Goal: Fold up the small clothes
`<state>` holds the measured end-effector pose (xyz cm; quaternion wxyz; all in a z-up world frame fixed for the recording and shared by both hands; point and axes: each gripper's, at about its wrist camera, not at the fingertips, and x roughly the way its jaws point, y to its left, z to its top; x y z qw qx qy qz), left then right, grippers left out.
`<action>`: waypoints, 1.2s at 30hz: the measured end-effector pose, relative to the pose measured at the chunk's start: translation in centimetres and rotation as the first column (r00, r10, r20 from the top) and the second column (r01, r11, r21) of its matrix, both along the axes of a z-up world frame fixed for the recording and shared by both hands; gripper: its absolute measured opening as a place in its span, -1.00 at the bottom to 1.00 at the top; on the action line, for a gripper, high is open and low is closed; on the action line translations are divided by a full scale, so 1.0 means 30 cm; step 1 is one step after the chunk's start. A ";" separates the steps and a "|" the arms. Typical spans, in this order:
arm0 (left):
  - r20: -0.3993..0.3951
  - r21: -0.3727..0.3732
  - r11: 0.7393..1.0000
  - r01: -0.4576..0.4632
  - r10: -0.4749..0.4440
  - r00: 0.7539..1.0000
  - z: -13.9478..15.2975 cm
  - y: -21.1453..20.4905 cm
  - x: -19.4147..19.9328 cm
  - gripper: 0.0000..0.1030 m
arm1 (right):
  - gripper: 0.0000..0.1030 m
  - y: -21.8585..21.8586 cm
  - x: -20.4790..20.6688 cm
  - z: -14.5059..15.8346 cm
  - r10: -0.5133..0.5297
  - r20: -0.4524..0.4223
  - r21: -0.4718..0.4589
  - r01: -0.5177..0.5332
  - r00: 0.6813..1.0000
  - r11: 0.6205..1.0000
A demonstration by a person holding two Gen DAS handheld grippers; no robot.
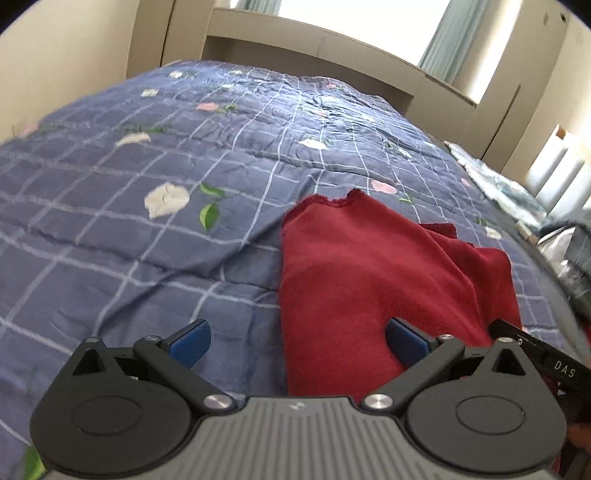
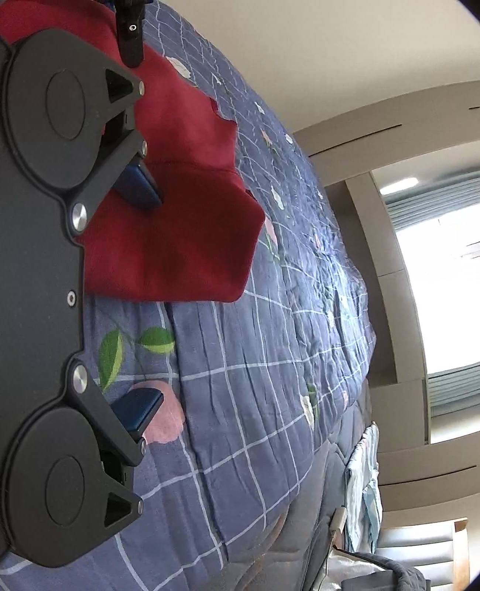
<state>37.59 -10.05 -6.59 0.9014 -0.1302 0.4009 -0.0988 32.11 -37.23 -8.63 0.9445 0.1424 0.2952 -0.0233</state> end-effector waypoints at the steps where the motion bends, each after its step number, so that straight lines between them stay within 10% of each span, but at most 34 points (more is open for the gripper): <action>1: -0.005 -0.024 1.000 -0.009 0.009 1.000 -0.011 0.008 0.001 1.00 | 0.99 -0.004 -0.003 0.000 0.001 0.005 0.008 -0.001 1.000 1.000; 17: 0.012 -0.065 0.998 0.005 -0.004 1.000 0.062 0.098 -0.016 0.99 | 0.99 -0.041 -0.048 0.023 0.179 0.079 0.334 -0.195 0.981 0.922; 36: -0.053 -0.163 0.985 0.061 -0.071 0.996 0.023 0.110 -0.024 0.99 | 0.99 0.001 -0.067 0.007 0.192 0.087 0.272 -0.209 0.978 0.939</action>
